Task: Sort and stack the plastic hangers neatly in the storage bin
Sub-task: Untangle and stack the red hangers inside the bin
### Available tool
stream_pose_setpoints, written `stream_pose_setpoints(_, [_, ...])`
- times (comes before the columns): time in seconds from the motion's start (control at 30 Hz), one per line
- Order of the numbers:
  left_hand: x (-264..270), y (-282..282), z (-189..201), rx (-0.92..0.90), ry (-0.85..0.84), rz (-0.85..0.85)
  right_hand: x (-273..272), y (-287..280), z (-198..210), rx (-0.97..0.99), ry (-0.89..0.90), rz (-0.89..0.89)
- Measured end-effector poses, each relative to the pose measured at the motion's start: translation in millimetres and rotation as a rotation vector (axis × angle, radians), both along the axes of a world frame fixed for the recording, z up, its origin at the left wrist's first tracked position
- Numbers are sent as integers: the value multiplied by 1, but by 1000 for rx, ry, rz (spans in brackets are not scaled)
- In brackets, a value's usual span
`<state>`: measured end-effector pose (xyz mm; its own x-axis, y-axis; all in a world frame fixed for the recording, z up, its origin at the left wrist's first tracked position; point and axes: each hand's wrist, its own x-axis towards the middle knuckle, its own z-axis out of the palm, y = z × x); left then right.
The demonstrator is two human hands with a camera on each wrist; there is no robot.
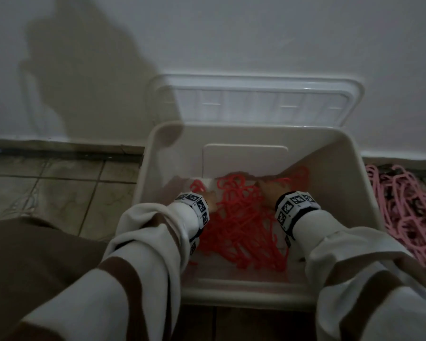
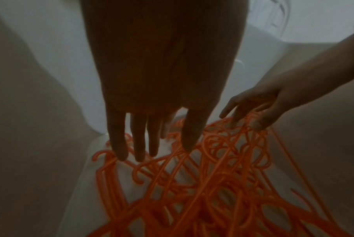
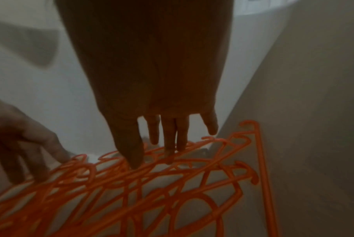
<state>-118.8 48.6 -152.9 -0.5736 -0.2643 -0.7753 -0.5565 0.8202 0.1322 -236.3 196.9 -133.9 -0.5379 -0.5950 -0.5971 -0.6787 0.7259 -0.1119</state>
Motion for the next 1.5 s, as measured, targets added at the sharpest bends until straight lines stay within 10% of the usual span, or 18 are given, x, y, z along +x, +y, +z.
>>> stream_pose_setpoints(0.33, [11, 19, -4, 65, -5, -16, 3, 4, -6, -53, -147, 53])
stream_pose_setpoints(0.7, [8, 13, 80, 214, 450, 154, 0, 16, 48, -285, 134, -92])
stream_pose_setpoints(1.2, [27, 35, 124, 415, 682, 284, 34, 18, 118, -551, -26, 49])
stream_pose_setpoints(1.5, [28, 16, 113, 171, 657, 332, 6, 24, 79, -338, 85, -137])
